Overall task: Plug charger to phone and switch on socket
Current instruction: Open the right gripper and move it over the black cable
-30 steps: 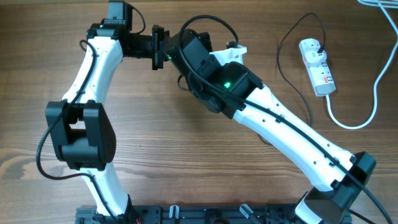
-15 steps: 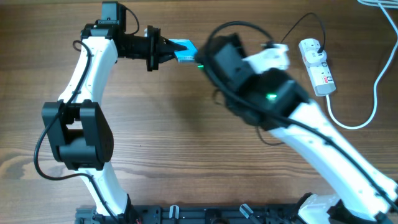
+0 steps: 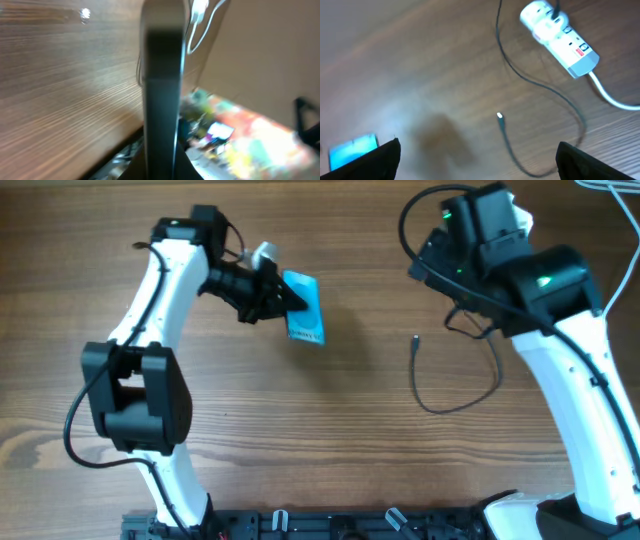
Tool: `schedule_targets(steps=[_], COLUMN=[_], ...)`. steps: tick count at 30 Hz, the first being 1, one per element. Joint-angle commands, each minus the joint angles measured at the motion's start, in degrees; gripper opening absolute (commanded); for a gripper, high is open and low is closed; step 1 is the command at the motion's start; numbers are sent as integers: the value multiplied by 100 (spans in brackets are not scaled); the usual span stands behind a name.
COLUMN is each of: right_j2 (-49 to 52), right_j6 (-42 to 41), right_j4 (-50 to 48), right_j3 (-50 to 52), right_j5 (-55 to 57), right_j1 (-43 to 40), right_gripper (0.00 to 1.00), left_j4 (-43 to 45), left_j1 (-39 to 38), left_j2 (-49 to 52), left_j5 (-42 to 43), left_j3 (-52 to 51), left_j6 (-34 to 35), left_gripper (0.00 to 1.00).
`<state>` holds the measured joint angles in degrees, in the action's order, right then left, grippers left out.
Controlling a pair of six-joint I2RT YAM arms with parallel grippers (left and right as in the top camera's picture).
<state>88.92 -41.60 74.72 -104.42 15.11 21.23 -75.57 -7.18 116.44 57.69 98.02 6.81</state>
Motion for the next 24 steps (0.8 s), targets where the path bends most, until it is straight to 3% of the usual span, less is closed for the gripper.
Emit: schedule_targets(steps=[1,8,15,22,24], right_j2=[13,55,286,758,839], right_j6=[1375,1482,1467,1528,1687], right_j4=[243,334,-181,-487,-603], right_j3=[-87,96,898,1108,1108], right_j5=[-791,-564,-426,-1117,-1180], right_j1=[-332,-518,-625,-800,-798], right_gripper=[100,100,100,100,91], left_j4=[-70,-7,103,120,118], left_j1=[-431,-723,-417,-122,-122], left_j2=[-223,-461,-1668,-2900,-3029], left_j5=[-50,76,9,-1945,-2420], left_j3=[24,24,24,24,24], left_j6=[-1207,-1261,-1257,-761,-671], left_gripper=[4,4,4,4,4])
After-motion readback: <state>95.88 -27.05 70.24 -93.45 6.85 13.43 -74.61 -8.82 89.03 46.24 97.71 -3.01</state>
